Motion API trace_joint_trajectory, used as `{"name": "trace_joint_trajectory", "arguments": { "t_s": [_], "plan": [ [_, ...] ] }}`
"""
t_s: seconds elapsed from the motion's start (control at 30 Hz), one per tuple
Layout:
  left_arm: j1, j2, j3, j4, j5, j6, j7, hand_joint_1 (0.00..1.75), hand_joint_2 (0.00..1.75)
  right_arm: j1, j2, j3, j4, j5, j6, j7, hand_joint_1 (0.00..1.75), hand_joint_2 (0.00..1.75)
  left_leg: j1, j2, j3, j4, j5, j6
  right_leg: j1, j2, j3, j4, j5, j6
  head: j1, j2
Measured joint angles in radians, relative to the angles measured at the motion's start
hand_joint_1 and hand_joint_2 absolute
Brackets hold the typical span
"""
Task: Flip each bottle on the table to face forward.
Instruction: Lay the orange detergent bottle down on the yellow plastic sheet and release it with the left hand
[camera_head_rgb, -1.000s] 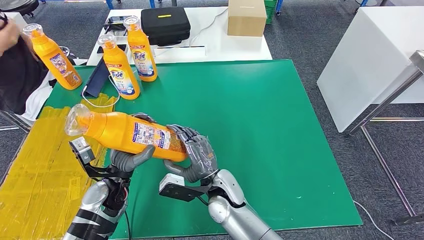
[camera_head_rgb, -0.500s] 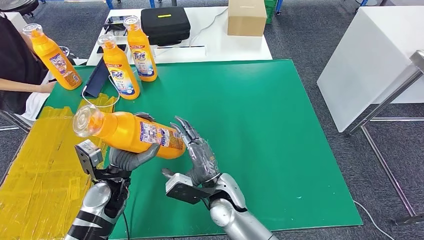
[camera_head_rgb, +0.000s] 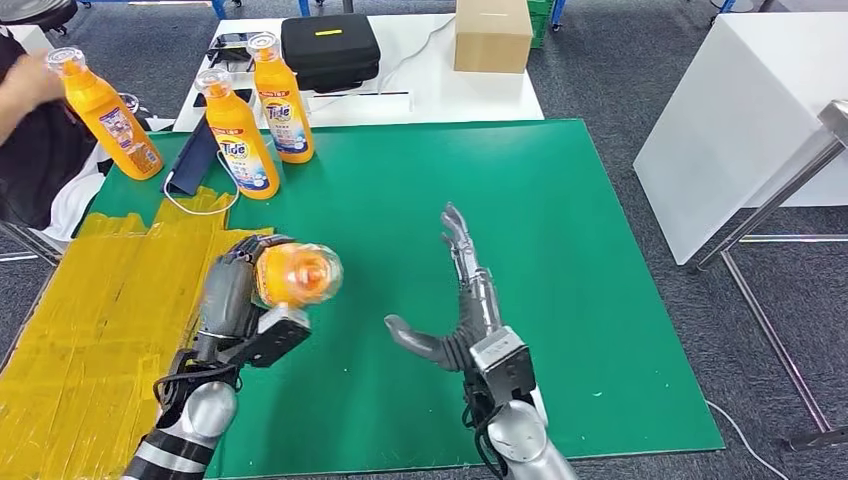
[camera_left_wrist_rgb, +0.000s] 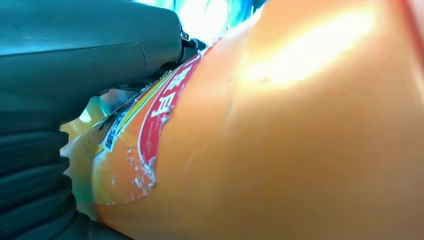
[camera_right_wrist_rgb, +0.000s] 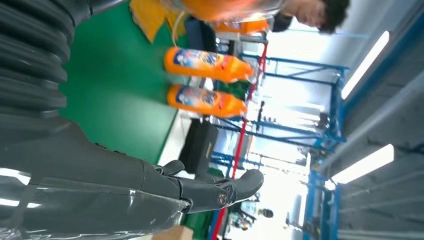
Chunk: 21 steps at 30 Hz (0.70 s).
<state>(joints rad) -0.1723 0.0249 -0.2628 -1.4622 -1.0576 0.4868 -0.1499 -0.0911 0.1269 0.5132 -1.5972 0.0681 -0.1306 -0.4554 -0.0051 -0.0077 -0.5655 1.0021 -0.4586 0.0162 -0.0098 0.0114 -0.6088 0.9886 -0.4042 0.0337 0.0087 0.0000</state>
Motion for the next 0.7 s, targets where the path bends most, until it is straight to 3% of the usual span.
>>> {"name": "trace_joint_trajectory", "arguments": {
  "t_s": [0.1, 0.2, 0.37, 0.57, 0.7],
  "plan": [
    [-0.020, 0.038, 0.009, 0.054, -0.269, 0.051, 0.117, 1.75, 1.75, 0.021, -0.015, -0.042, -0.042, -0.041, 0.021, 0.005, 0.00, 1.75, 0.000, 0.000, 0.000, 0.000, 0.000, 0.000, 0.000, 0.000, 0.000, 0.000, 0.000, 0.000, 0.000, 0.000],
    [-0.048, 0.083, 0.024, 0.131, -0.408, 0.042, 0.186, 1.75, 1.75, 0.040, -0.029, -0.084, -0.070, -0.074, 0.032, 0.018, 0.00, 1.75, 0.000, 0.001, 0.000, 0.000, 0.000, 0.000, 0.000, 0.000, 0.000, 0.000, 0.000, 0.000, 0.000, 0.000],
    [-0.075, 0.136, 0.040, 0.222, -0.429, 0.040, 0.196, 1.75, 1.75, 0.060, -0.044, -0.124, -0.096, -0.083, 0.036, 0.026, 0.00, 1.75, 0.000, 0.002, 0.000, 0.000, 0.000, 0.000, 0.001, 0.001, 0.000, 0.000, 0.000, 0.000, 0.000, 0.000],
    [-0.093, 0.153, 0.041, 0.267, -0.450, 0.014, 0.210, 1.75, 1.75, 0.062, -0.051, -0.137, -0.106, -0.071, 0.026, 0.023, 0.00, 1.75, 0.000, 0.002, 0.000, 0.000, 0.000, 0.000, 0.000, 0.001, 0.000, 0.000, 0.000, 0.000, 0.000, 0.000],
    [-0.150, 0.176, 0.041, 0.366, -0.493, -0.031, 0.245, 1.75, 1.75, 0.066, -0.056, -0.147, -0.119, -0.041, 0.003, 0.017, 0.00, 1.75, 0.000, 0.002, 0.000, 0.000, 0.000, 0.000, 0.000, 0.001, 0.000, 0.000, 0.000, 0.000, 0.000, 0.000]
  ]
}}
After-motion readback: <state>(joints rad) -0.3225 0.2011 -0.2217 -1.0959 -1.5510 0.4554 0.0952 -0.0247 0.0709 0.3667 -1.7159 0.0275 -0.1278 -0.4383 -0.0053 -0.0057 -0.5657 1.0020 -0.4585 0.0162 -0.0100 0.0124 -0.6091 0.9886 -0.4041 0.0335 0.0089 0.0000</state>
